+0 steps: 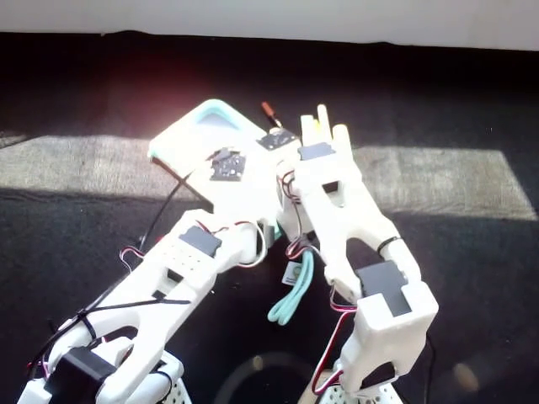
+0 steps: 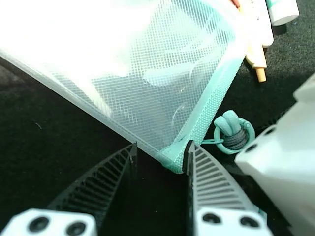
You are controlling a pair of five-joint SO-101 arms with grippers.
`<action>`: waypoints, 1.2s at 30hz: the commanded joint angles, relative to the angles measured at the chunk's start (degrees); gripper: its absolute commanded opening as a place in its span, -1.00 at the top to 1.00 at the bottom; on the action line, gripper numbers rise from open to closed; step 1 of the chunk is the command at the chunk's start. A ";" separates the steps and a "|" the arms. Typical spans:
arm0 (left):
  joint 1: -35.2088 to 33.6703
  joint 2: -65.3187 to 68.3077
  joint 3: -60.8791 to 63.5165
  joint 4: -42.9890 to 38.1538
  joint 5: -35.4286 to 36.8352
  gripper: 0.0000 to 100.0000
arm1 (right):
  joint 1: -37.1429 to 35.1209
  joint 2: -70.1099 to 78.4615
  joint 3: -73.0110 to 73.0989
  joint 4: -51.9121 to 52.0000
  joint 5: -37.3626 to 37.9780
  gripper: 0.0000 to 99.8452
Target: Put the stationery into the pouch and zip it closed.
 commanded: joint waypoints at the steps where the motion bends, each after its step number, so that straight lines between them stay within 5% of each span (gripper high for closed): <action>1: 1.01 -0.22 1.19 -3.43 -0.62 0.64 | 0.31 -1.36 -0.66 -0.13 0.44 0.99; 22: 2.51 -0.22 -0.48 3.87 -0.53 0.64 | 0.31 -1.36 -0.66 -0.22 0.70 0.99; 29: -2.95 -0.22 6.90 -12.40 -1.67 0.64 | 0.31 -1.36 -0.57 0.13 0.70 0.99; 36: -5.41 -0.22 9.01 -13.45 -11.69 0.83 | 0.13 -1.80 -0.66 0.31 0.44 0.99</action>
